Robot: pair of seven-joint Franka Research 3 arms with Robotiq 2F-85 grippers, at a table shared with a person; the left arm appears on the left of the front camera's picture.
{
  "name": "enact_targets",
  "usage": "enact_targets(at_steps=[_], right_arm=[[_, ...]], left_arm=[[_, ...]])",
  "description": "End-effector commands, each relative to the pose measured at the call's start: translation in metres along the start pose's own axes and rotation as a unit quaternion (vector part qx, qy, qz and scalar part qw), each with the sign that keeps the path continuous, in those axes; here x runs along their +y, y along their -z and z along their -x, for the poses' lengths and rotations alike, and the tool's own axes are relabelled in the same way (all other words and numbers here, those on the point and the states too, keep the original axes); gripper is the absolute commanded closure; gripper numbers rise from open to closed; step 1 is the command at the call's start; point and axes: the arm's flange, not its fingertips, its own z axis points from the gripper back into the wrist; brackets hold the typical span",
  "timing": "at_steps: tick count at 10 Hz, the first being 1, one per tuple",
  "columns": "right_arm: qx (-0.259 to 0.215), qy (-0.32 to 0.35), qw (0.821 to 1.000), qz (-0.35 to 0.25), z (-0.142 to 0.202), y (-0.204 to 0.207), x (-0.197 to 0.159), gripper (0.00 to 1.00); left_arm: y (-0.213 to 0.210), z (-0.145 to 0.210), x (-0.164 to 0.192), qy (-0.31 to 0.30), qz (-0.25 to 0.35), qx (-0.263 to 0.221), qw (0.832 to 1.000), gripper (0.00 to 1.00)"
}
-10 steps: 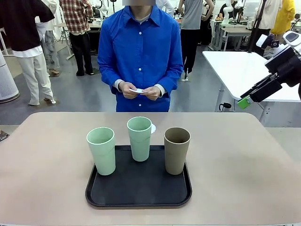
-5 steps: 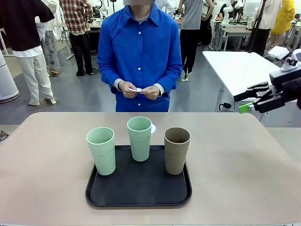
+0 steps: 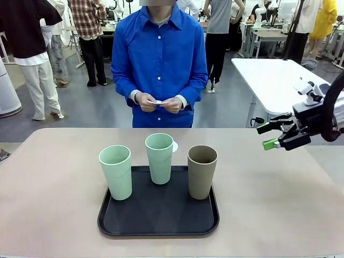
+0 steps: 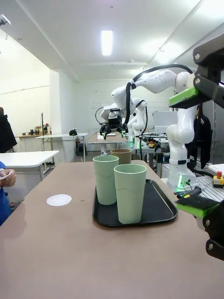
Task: Place coasters on the table and set cups on them.
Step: Pick up one Reusable plastic cup and place it on a coaster set by the human.
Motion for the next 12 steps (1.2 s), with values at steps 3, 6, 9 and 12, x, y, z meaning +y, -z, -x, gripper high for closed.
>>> enact_targets(at_steps=[3,6,9,12], right_arm=[[-0.006,-0.001,1.000,0.004,-0.004,-0.004,-0.001,0.00],[-0.020,-0.049,0.998,-0.045,0.003,0.002,0.005,0.00],[-0.059,-0.139,0.980,-0.133,0.034,0.035,0.007,0.00],[-0.096,-0.113,0.985,-0.083,0.063,0.055,-0.011,0.00]], left_arm=[[-0.002,0.000,0.000,0.008,0.008,-0.004,1.000,0.00],[-0.002,0.000,0.000,0.008,0.008,-0.004,1.000,0.00],[-0.002,0.000,0.000,0.008,0.008,-0.004,1.000,0.00],[-0.002,0.000,0.000,0.008,0.008,-0.004,1.000,0.00]])
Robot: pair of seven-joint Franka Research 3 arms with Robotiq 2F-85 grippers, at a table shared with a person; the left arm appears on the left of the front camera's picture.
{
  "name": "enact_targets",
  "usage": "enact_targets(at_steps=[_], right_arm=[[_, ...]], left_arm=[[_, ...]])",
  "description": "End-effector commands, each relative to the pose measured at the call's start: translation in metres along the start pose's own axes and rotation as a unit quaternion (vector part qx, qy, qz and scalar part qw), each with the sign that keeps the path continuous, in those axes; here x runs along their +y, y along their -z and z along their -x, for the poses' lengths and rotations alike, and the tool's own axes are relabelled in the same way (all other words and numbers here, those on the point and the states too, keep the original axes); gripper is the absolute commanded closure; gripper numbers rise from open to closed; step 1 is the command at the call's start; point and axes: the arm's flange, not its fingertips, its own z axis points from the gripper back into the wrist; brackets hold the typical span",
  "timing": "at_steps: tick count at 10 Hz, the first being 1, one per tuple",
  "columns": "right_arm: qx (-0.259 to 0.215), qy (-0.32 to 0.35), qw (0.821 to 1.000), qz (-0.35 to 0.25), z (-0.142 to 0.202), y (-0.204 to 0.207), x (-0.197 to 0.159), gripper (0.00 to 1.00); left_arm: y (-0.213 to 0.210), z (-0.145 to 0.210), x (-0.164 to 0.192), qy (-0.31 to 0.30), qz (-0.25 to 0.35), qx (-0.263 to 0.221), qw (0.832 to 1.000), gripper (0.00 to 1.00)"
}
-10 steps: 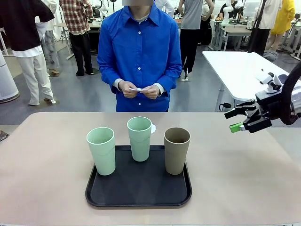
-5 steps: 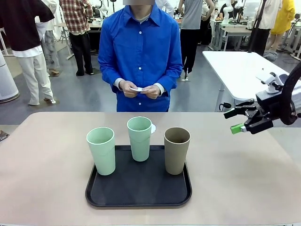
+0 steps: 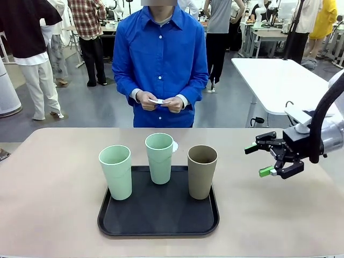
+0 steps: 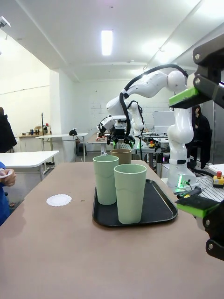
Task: Place coasters on the table and set cups on them.
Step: Pick up one Reusable plastic cup and place it on a coaster set by the human.
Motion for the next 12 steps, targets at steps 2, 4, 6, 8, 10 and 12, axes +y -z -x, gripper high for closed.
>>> enact_targets(at_steps=[2,4,6,8,10,12], right_arm=[[-0.015,0.026,0.997,0.071,0.033,0.023,-0.016,0.00],[-0.011,0.038,0.997,0.062,0.039,0.043,-0.016,0.00],[-0.025,0.040,0.998,0.043,0.041,0.052,-0.013,0.00],[-0.011,0.052,0.998,0.046,0.034,0.050,-0.006,0.00],[-0.014,0.049,0.998,0.036,0.038,0.048,-0.015,0.00],[-0.014,0.049,0.998,0.036,0.038,0.048,-0.015,0.00]], left_arm=[[-0.002,0.000,0.000,0.008,0.008,-0.004,1.000,0.00],[-0.002,0.000,0.000,0.008,0.008,-0.004,1.000,0.00],[-0.002,0.000,0.000,0.008,0.008,-0.004,1.000,0.00],[-0.002,0.000,0.000,0.008,0.008,-0.004,1.000,0.00],[-0.002,0.000,0.000,0.008,0.008,-0.004,1.000,0.00],[-0.002,0.000,0.000,0.008,0.008,-0.004,1.000,0.00]])
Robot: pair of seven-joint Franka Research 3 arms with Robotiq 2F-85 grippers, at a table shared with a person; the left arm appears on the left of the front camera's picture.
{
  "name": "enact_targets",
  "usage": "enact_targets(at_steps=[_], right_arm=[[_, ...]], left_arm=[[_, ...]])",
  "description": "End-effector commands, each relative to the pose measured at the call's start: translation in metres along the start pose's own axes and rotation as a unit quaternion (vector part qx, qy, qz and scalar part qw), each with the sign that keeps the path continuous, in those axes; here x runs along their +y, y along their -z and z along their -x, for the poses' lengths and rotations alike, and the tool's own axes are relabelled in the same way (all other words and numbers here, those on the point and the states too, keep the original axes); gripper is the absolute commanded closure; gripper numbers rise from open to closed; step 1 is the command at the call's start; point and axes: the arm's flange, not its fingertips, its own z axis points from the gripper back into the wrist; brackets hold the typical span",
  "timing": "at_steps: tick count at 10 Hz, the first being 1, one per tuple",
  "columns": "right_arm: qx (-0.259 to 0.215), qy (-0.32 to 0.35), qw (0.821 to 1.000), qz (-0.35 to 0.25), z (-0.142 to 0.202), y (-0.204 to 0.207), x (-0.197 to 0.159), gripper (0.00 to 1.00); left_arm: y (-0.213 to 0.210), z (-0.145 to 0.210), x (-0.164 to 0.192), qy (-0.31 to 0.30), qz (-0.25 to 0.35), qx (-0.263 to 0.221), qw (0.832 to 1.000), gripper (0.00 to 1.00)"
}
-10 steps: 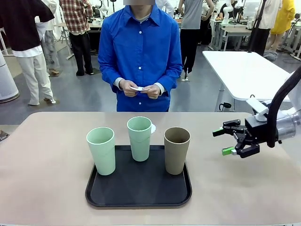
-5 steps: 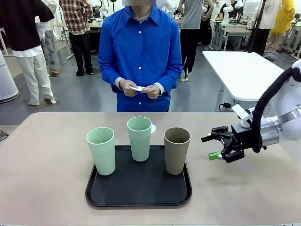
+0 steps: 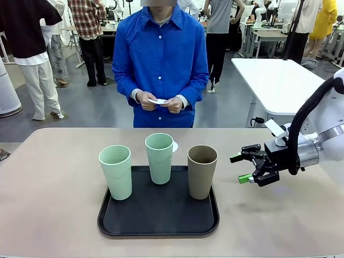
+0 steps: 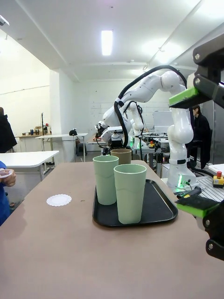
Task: Place coasters on the table and set cups on them.
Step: Pick up one Reusable plastic cup and place it on a coaster set by the human.
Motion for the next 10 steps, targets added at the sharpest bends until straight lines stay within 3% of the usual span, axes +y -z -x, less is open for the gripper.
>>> enact_targets(at_steps=[1,5,10], right_arm=[[0.000,0.000,1.000,-0.001,0.000,0.001,-0.001,0.00],[0.014,0.011,1.000,-0.021,0.006,0.030,-0.004,0.00],[0.034,0.001,0.999,0.024,0.008,0.059,-0.016,0.00]], left_arm=[[-0.002,0.000,0.000,0.008,0.008,-0.004,1.000,0.00],[-0.002,0.000,0.000,0.008,0.008,-0.004,1.000,0.00],[-0.002,0.000,0.000,0.008,0.008,-0.004,1.000,0.00]])
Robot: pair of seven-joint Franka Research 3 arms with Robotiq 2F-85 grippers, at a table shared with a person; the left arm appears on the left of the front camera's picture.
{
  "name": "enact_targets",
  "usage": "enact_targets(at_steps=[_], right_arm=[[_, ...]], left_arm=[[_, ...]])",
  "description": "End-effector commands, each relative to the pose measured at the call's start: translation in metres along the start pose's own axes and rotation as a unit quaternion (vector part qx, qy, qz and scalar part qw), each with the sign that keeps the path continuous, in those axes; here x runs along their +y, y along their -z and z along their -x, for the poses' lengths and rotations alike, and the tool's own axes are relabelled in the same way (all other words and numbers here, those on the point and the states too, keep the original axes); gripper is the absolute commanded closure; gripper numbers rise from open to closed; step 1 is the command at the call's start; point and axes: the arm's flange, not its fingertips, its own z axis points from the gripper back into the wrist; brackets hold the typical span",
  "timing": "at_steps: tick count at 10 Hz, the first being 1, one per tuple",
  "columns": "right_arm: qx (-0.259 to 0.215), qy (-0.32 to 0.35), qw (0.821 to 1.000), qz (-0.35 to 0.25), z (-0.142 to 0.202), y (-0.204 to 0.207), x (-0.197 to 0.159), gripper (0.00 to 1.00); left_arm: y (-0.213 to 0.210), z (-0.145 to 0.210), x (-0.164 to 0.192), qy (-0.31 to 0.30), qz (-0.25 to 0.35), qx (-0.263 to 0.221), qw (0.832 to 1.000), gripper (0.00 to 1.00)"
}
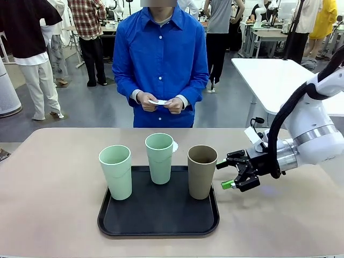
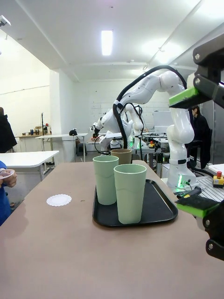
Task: Place coasters on the table and set cups on them.
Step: Pick up one Reusable plastic cup and place it on a coaster set by the human.
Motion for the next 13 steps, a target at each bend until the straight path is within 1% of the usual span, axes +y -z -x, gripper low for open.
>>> enact_targets(at_steps=[1,5,8,13], right_arm=[[-0.004,-0.012,1.000,0.015,-0.003,0.008,-0.004,0.00],[-0.026,-0.024,0.999,0.002,-0.017,0.002,0.004,0.00],[-0.030,-0.042,0.999,-0.002,-0.021,0.013,0.005,0.00],[-0.030,-0.038,0.999,-0.019,-0.020,0.033,0.001,0.00]], left_arm=[[-0.002,0.000,0.000,0.008,0.008,-0.004,1.000,0.00],[-0.002,0.000,0.000,0.008,0.008,-0.004,1.000,0.00],[-0.002,0.000,0.000,0.008,0.008,-0.004,1.000,0.00],[-0.002,0.000,0.000,0.008,0.008,-0.004,1.000,0.00]])
